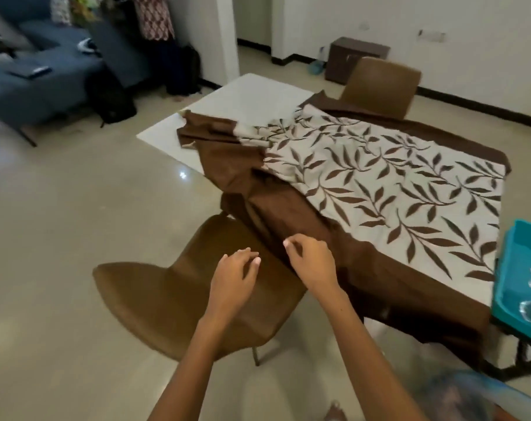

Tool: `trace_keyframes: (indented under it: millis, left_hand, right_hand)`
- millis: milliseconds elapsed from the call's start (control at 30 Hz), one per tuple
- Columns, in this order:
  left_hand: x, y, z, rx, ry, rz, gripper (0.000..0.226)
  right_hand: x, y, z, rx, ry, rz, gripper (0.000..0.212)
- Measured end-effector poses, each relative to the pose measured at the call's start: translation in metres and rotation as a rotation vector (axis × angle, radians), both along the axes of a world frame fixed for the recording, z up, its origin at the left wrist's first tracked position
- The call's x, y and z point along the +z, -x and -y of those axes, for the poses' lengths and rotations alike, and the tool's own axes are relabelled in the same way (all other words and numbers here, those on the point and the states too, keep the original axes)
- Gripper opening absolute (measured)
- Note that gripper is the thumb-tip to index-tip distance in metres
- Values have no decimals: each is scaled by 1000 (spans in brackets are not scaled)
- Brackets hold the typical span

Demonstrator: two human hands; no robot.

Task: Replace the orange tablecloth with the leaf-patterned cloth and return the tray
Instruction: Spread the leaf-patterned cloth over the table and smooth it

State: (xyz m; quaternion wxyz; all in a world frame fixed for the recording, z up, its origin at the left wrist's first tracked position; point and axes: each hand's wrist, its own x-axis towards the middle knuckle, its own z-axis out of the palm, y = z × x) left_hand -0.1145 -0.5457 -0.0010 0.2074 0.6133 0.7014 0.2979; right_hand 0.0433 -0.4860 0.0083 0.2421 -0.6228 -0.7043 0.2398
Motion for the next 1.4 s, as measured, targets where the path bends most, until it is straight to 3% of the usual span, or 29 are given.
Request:
trace_keyframes:
  millis: [267,533,933,1133,1400]
  left_hand:
    - [8,204,42,42,-7,-95,29]
    - [11,324,-7,-105,-34,-151,39]
    - [3,505,-194,-493,77,-227,47]
    - [9,555,-301,-605,38,-186,33]
    - [-2,612,-481,-880,-10,-250,40]
  right_hand:
    - [-3,218,34,41,-22,14,26]
    - [-13,330,9,11,15,101,24]
    - [-8,498,-146,-313,22,83,22]
    - [5,564,-238,-359,6,140,23]
    - [-15,620,-379,-670,14,142,24]
